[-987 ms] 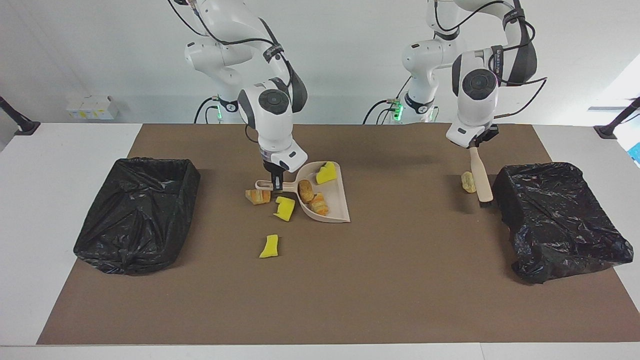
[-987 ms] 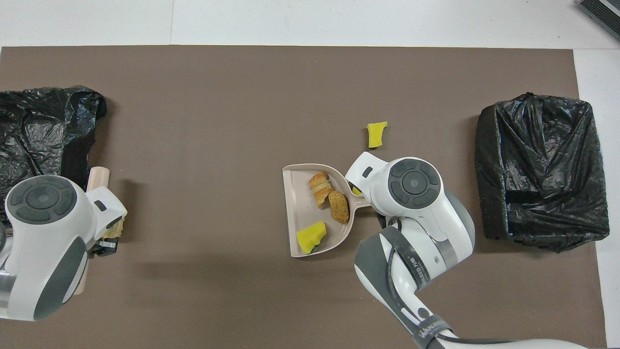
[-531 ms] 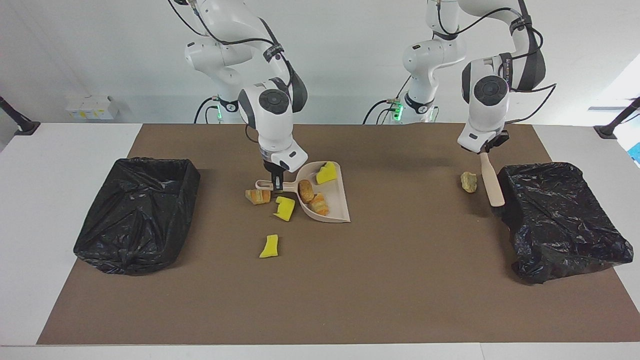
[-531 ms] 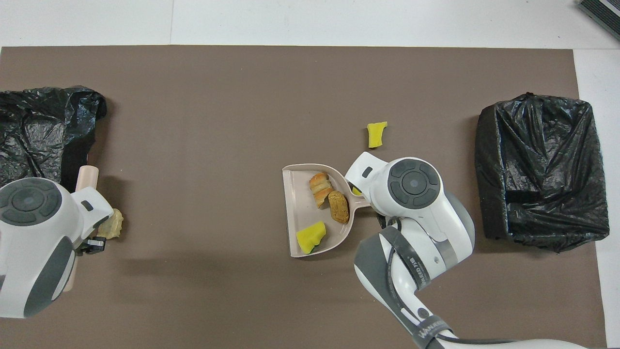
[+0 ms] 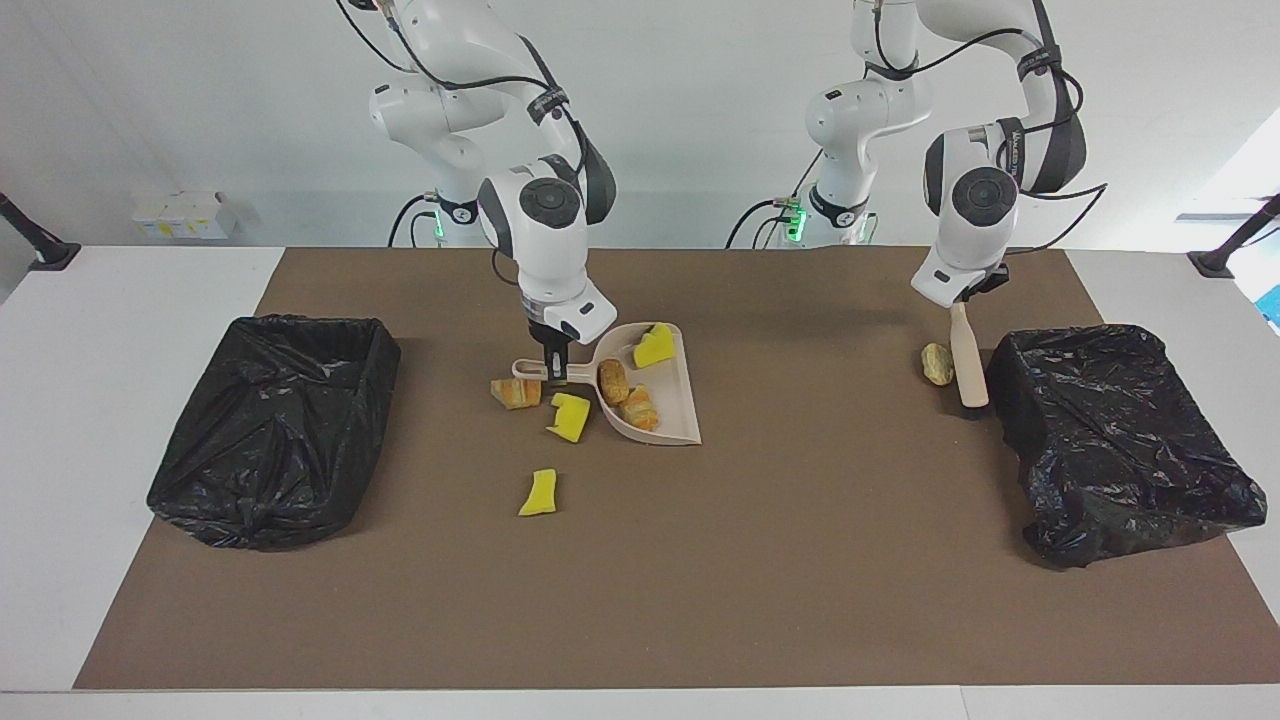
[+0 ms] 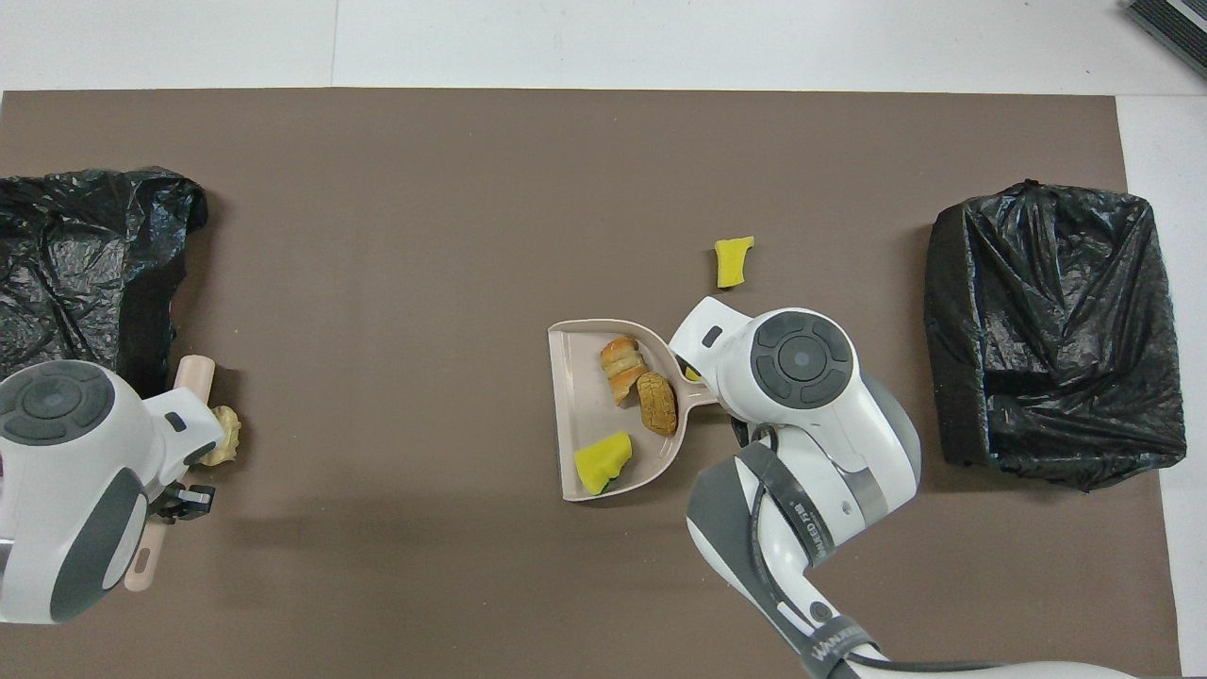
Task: Sweep and dump trash in bin
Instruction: 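Sweep the bread chunk toward the dustpan with the left gripper's brush, then push the bread chunk into the dustpan with the left gripper's brush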
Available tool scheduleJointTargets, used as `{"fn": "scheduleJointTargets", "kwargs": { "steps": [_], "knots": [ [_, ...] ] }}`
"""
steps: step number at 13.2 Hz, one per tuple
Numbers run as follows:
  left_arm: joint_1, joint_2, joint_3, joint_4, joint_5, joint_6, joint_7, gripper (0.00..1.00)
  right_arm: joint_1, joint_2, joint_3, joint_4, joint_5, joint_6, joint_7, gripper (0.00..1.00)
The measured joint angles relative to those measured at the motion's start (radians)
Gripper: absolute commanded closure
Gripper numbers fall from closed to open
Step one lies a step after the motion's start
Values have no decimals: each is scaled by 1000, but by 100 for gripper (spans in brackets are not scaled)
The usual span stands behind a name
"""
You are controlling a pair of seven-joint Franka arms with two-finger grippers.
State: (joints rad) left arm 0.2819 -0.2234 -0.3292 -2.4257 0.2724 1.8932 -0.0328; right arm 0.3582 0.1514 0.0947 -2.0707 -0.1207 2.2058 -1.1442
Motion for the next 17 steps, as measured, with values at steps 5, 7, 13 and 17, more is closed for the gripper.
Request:
{"fn": "scheduleJointTargets", "kwargs": {
  "steps": [5, 7, 13, 17],
  "knots": [
    [-2, -3, -5, -4, -176, -14, -2, 100, 4, 0, 0, 0, 0, 0, 4, 100],
    [-9, -4, -8, -4, -227, -19, -10, 100, 4, 0, 0, -1, 0, 5, 4, 100],
    [-200, -14, -16, -4, -348, -53, -203, 100, 8, 0, 0, -8, 0, 20, 35, 100],
    [-305, -16, -18, -2, -464, -19, -243, 100, 22, 0, 0, -8, 0, 21, 63, 100]
  ]
}}
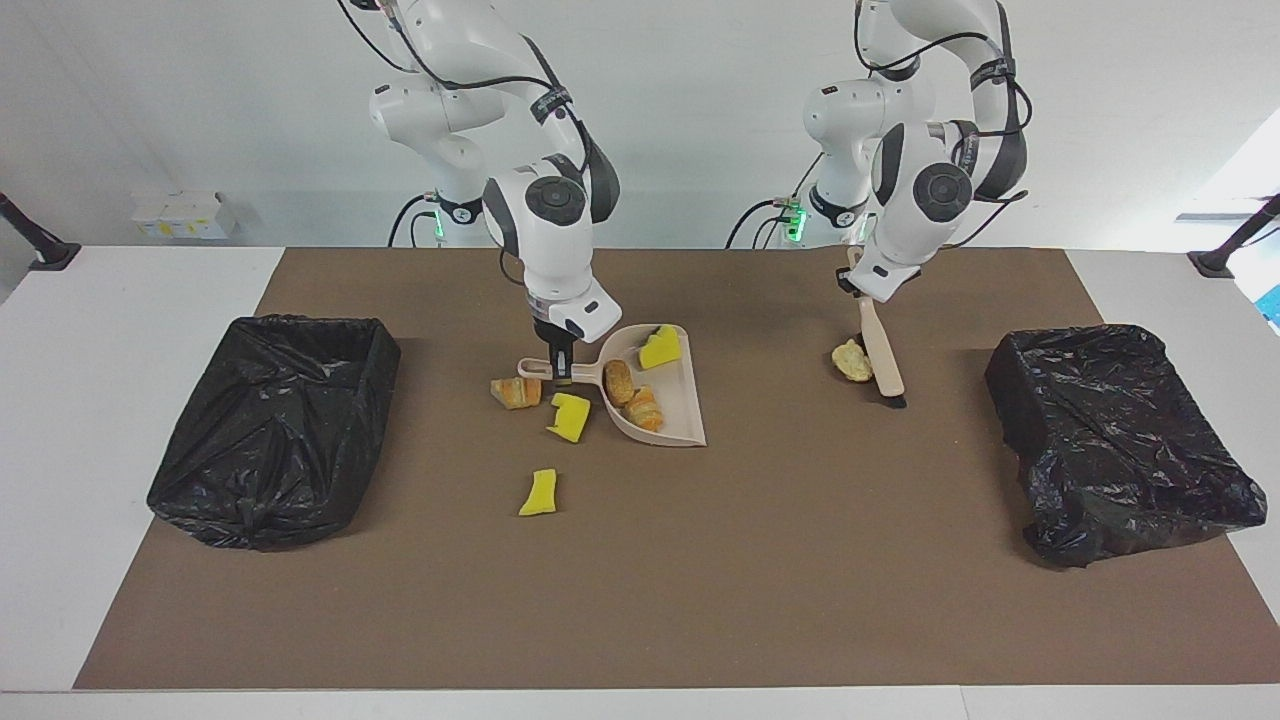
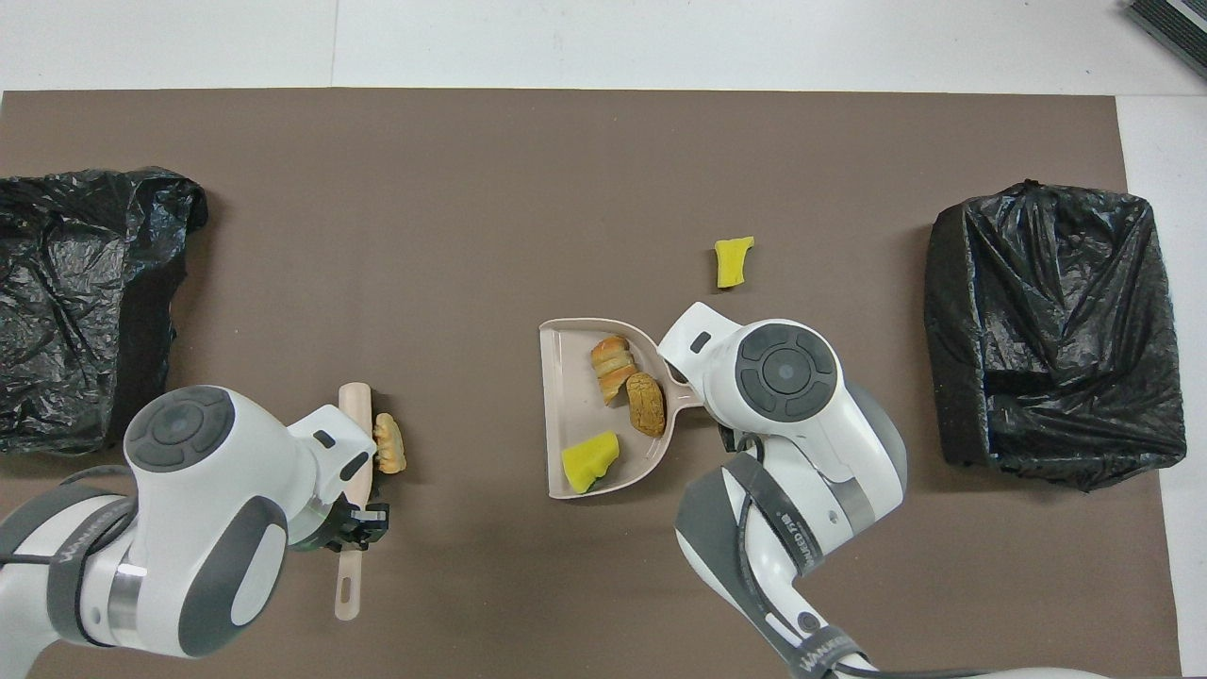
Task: Sweep and dump trash in bin
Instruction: 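Push the bread chunk into the dustpan with the left gripper's brush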
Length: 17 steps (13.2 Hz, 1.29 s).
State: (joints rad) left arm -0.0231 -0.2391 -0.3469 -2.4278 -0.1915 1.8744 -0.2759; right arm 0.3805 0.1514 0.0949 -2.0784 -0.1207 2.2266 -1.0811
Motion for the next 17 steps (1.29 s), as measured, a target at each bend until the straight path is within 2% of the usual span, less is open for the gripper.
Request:
{"fn": "scheduleJointTargets", "kwargs": {
  "steps": [5, 11, 14, 17],
  "knots": [
    [-170, 1, -2, 13, -102, 69, -104, 100, 52, 0, 0, -2, 0, 0, 64, 100],
    [-318, 20, -4, 46, -211, 196, -159, 100, 52, 5, -1, -9, -1, 7, 82, 100],
    [-360, 71, -5, 155, -223, 186, -205, 100, 52, 5, -1, -9, -1, 8, 84, 100],
    [-332, 81, 12, 222, -221, 86, -207, 100, 52, 5, -1, -10, -1, 9, 86, 100]
  ]
}}
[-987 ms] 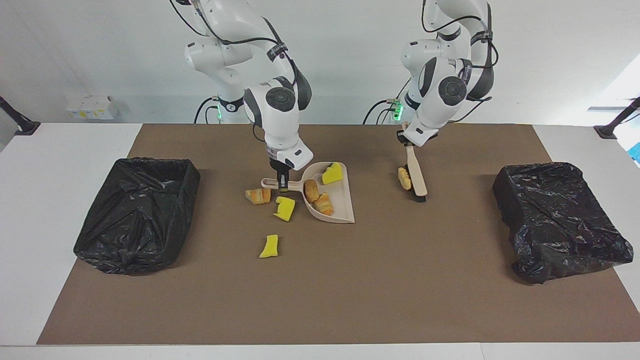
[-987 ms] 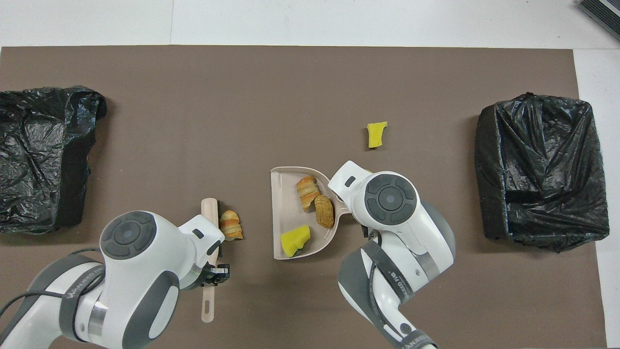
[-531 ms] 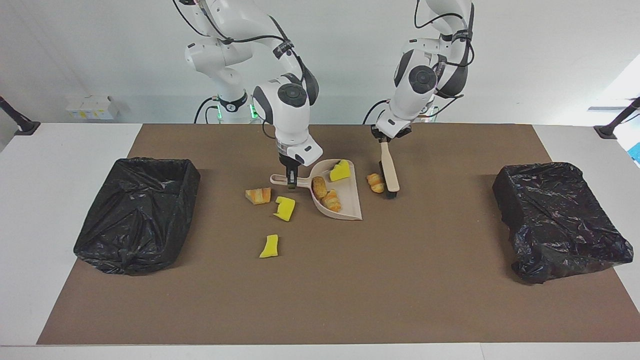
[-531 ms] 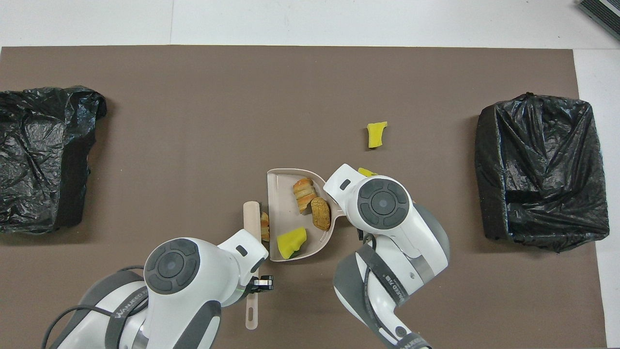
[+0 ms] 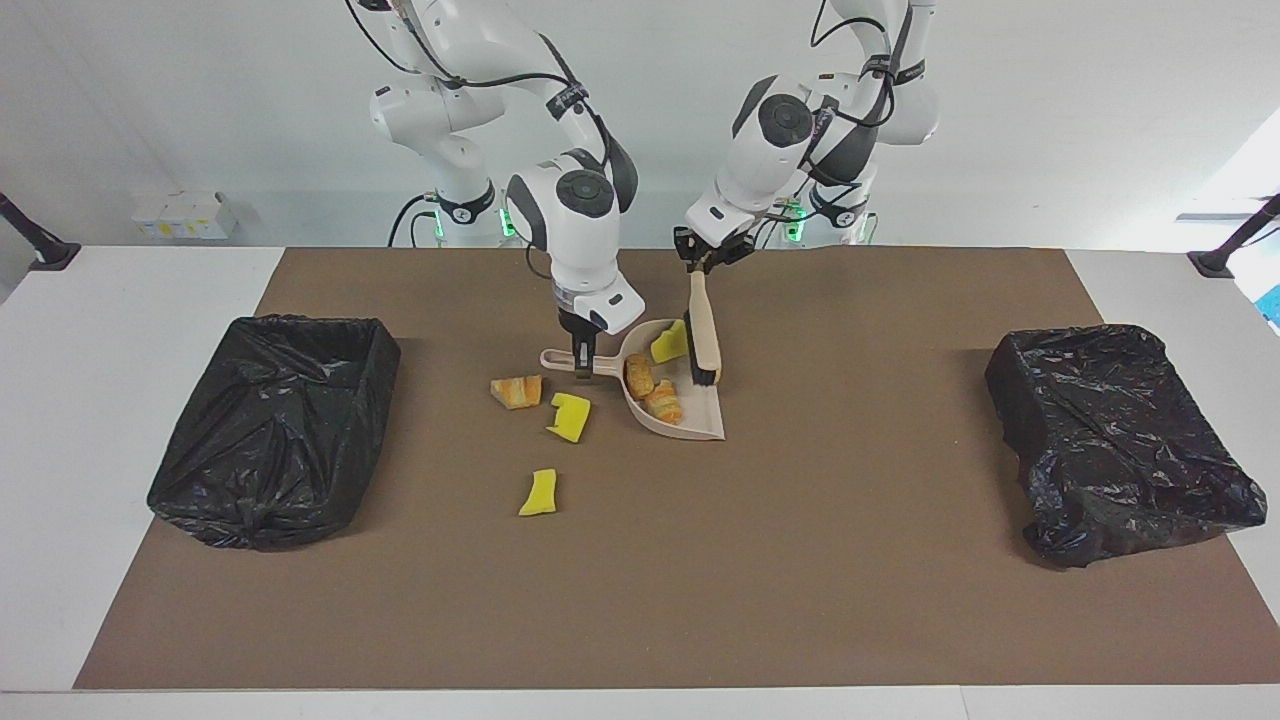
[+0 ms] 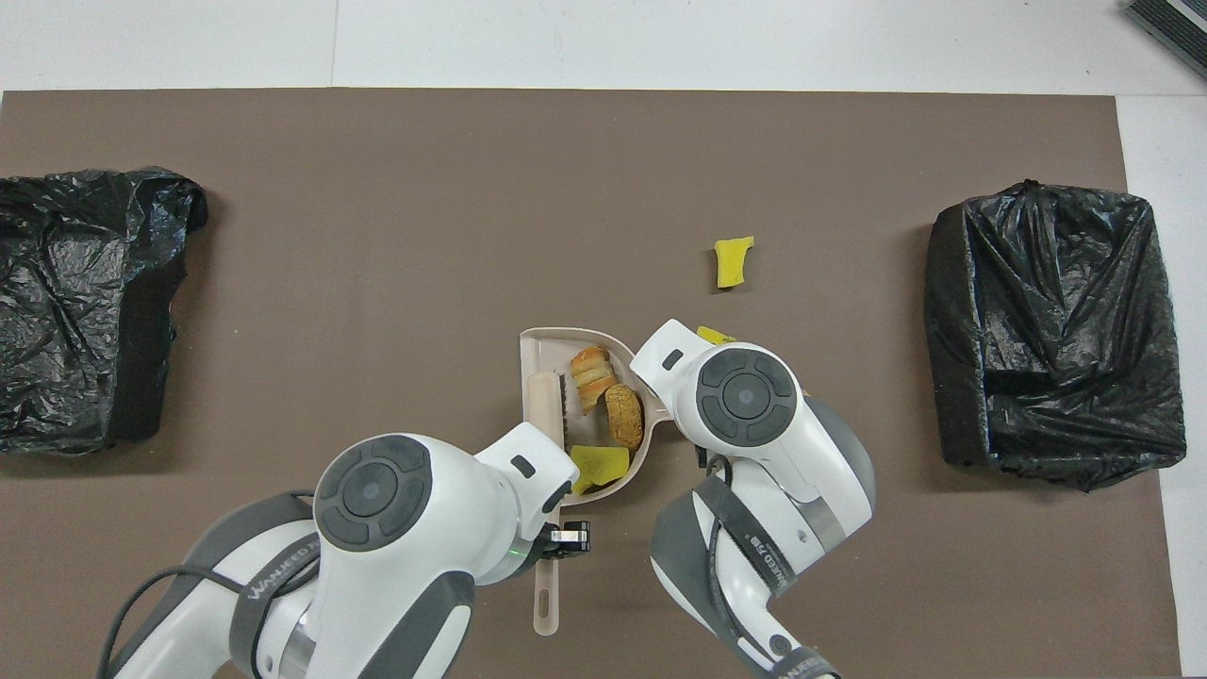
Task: Sweep and dump trash in bin
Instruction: 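Push the bread chunk into the dustpan with the left gripper's brush, then carry the loaded dustpan with the right gripper over the farther trash bag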
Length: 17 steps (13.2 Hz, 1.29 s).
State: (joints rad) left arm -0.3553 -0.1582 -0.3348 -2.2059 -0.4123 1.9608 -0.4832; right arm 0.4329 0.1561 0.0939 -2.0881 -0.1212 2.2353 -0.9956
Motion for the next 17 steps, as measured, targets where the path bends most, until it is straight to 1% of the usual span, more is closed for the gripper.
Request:
{"fn": "scheduleJointTargets", "kwargs": {
  "steps": [2, 4, 7, 8, 11, 13, 15, 17],
  "knots": [
    [54, 0, 8, 42, 7, -57, 2, 100, 0, 0, 0, 0, 0, 0, 0, 100],
    [83, 0, 10, 54, 48, -81, 5, 100, -11, 1, 0, 0, 0, 1, -4, 100],
    [83, -5, 3, 55, 92, -143, 5, 100, -66, -7, -3, 12, 0, -4, -50, 100],
    [75, -15, -1, 55, 111, -166, 5, 100, -99, -14, -4, 34, 4, -38, -92, 100],
    [-2, -61, -13, 34, 129, -178, -12, 100, -184, -36, -7, 136, 48, -191, -235, 100],
    [-57, -104, -18, -19, 131, -178, -52, 100, -244, -45, -9, 191, 73, -268, -327, 100],
    [-145, -149, -19, -67, 131, -177, -166, 100, -309, -46, -11, 235, 97, -327, -410, 100],
    [-234, -176, -22, -82, 131, -177, -331, 100, -380, -49, -12, 270, 104, -366, -476, 100]
  ]
}}
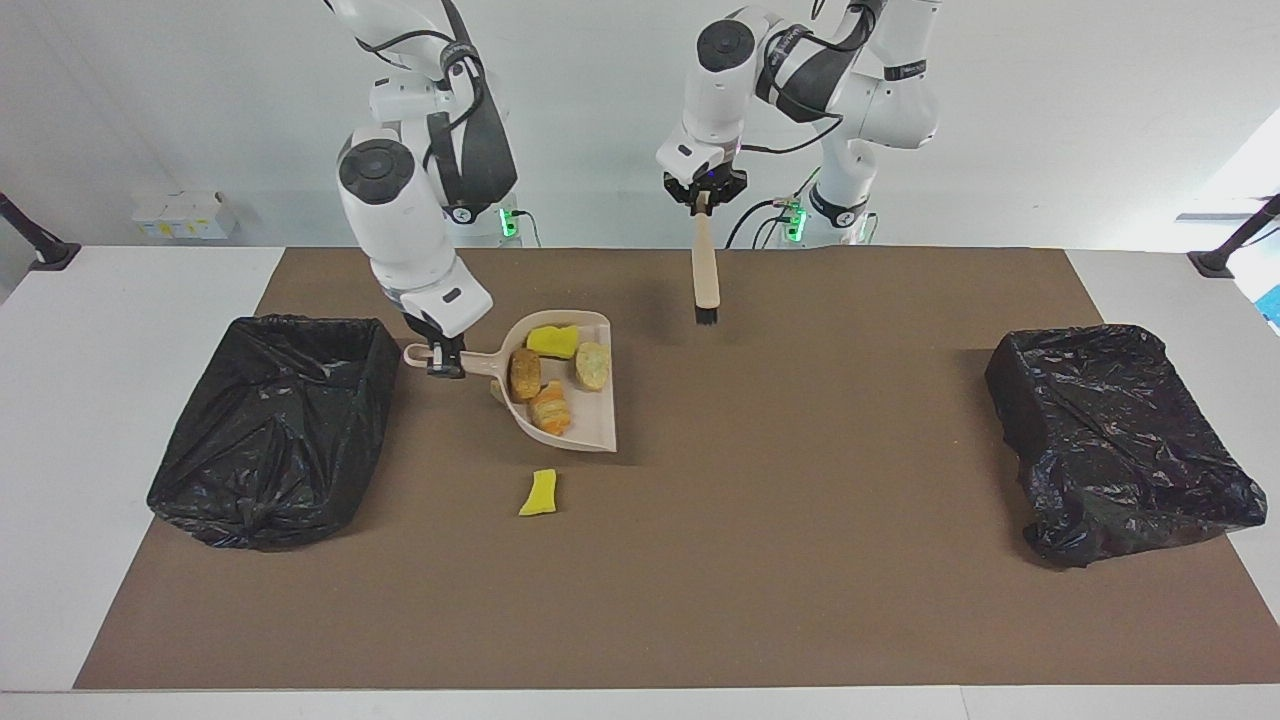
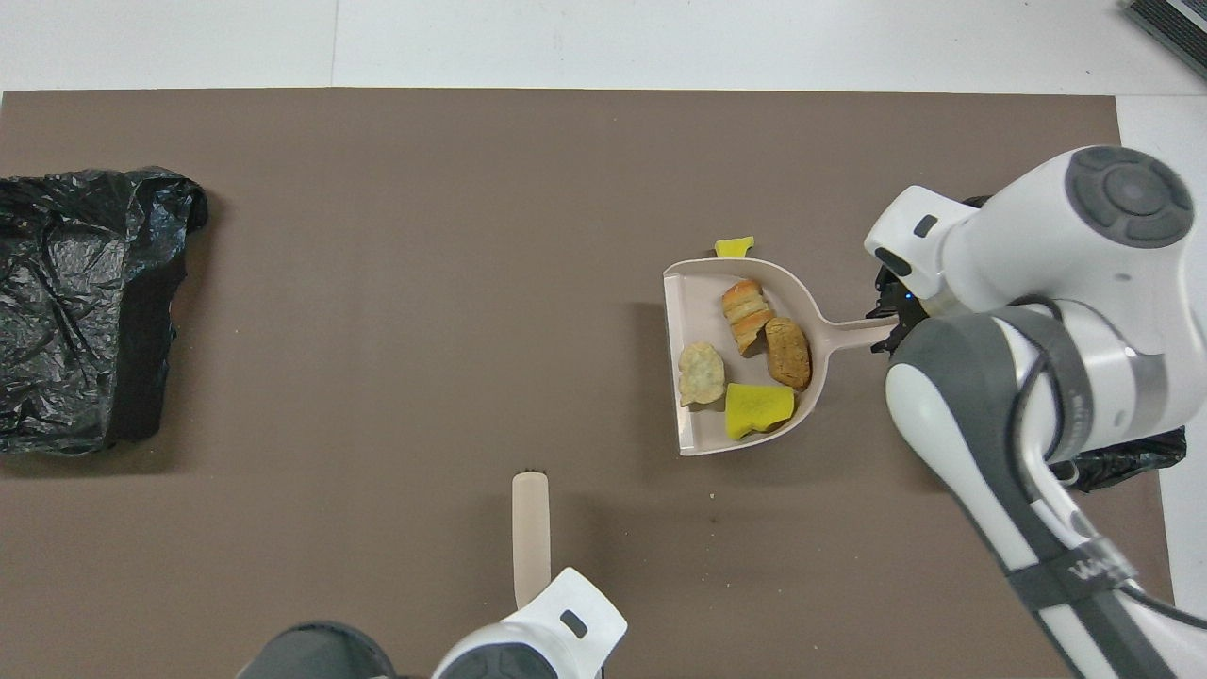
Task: Sweep and dump trash in bin
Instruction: 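Carry the loaded dustpan with the right gripper over the farther trash bag, then tip the dustpan with the right gripper to dump debris into the bag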
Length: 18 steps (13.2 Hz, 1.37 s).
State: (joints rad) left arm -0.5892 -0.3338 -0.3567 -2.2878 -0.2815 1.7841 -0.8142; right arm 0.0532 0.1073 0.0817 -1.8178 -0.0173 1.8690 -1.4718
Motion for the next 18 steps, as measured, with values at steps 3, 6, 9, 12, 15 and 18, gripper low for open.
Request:
{"fn": "scheduleJointTargets", "kwargs": {
  "steps": [3, 6, 9, 12, 15, 18],
  "knots": [
    [-89, -5, -2, -64, 0, 58, -110, 100, -99, -15, -3, 29, 11, -41, -81, 100],
    [-147, -3, -4, -131, 0, 141, -173, 100, -178, -31, -4, 68, 13, -91, -195, 100],
    [-204, 9, -3, -182, -1, 254, -217, 100, -260, -32, -22, 108, 11, -140, -294, 100],
    [-252, 24, -4, -218, -1, 313, -256, 100, -344, -32, -58, 130, -18, -137, -356, 100],
    [-253, 26, -2, -219, -1, 319, -256, 100, -421, -30, -62, 155, -104, -61, -390, 100],
    [-253, 26, -1, -219, -7, 322, -256, 100, -432, -27, -63, 157, -215, -12, -370, 100]
  ]
}}
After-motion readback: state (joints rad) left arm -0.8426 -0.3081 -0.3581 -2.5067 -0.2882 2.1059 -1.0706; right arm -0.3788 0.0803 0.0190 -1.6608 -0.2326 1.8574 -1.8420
